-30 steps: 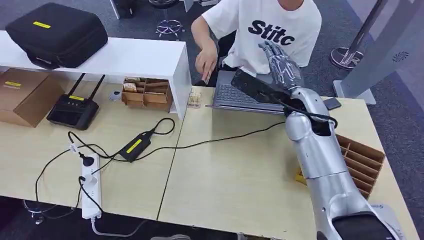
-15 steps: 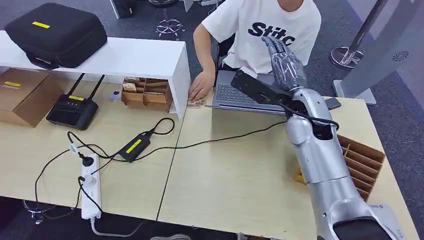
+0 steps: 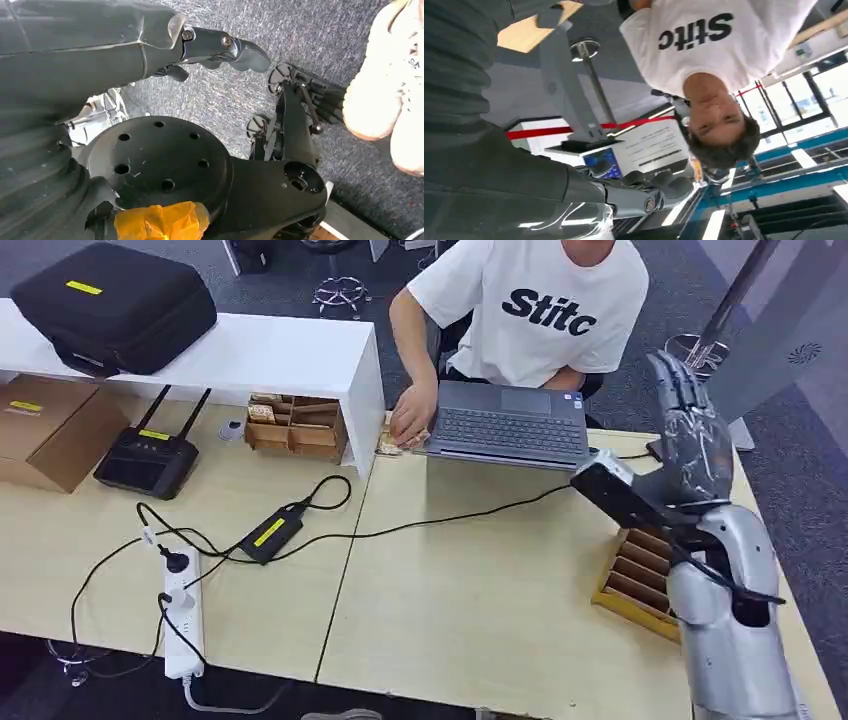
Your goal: Pass the card to the sensor for recognition and then transmit it.
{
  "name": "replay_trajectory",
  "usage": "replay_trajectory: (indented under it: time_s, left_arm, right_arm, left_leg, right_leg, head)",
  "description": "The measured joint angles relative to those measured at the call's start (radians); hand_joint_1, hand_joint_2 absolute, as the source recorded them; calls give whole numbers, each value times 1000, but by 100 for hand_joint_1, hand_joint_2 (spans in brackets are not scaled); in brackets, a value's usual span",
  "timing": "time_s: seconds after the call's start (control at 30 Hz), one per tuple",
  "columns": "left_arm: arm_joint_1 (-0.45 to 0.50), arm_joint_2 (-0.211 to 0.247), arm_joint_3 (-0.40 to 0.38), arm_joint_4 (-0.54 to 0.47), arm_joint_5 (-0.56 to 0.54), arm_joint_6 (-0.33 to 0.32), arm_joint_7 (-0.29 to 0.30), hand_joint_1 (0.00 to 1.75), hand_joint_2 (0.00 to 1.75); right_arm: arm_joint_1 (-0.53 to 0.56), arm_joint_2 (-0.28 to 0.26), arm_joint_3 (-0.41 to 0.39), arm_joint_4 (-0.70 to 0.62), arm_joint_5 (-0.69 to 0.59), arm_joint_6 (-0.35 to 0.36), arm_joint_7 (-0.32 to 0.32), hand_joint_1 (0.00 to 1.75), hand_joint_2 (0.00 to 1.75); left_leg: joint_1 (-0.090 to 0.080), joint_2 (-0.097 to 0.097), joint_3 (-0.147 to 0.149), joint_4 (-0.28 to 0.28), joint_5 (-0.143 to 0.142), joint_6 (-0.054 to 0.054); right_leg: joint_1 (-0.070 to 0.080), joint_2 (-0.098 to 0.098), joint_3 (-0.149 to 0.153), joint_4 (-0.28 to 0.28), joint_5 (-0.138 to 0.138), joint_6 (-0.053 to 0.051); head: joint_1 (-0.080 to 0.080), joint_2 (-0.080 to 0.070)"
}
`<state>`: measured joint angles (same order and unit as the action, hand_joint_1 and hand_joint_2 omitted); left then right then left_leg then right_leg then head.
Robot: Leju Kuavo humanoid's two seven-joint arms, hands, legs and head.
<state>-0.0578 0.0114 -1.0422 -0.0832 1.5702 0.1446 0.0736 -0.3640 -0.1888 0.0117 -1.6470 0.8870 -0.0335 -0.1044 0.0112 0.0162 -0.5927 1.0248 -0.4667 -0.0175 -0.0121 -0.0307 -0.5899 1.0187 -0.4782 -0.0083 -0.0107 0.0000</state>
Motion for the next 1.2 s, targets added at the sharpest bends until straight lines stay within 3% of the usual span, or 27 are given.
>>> replay_trajectory:
  time_s: [0.13,0.3,0.63,0.77,0.97,1.2]
  left_arm:
    - [1,-7,17,0,0,7,-14,0,175]
    - [-1,-14,25,0,0,10,-16,0,175]
    - [-2,-17,26,0,0,11,-16,0,175]
    - [-1,-20,35,0,0,14,-21,0,175]
    - [-1,-29,56,0,0,23,-30,0,175]
    - [-1,-37,76,0,0,24,-40,0,175]
  right_arm:
    - [182,-14,-146,-127,-78,-7,-62,0,175]
    - [283,-14,-248,-208,-84,3,-78,0,175]
    - [321,-14,-297,-254,-86,5,-77,0,175]
    - [390,-11,-338,-284,-121,2,-97,0,175]
    - [510,43,-422,-340,-164,1,-162,0,175]
    - [613,108,-467,-380,-140,67,-222,0,175]
  left_leg:
    - [0,0,0,0,-3,1]
    - [0,2,0,0,-4,1]
    - [0,2,2,0,-4,1]
    - [0,1,1,0,-4,1]
    - [0,2,1,0,-6,2]
    - [0,2,2,0,-7,1]
  right_leg:
    - [0,0,0,-1,-1,2]
    - [0,3,0,-1,-2,2]
    - [0,3,1,-1,-2,2]
    - [0,1,2,-1,-3,3]
    - [0,2,2,-1,-5,3]
    - [0,2,2,-1,-5,3]
  head:
    - [-1,0]
    - [-1,0]
    - [-1,0]
    - [-1,0]
    - [-1,0]
    - [0,0]
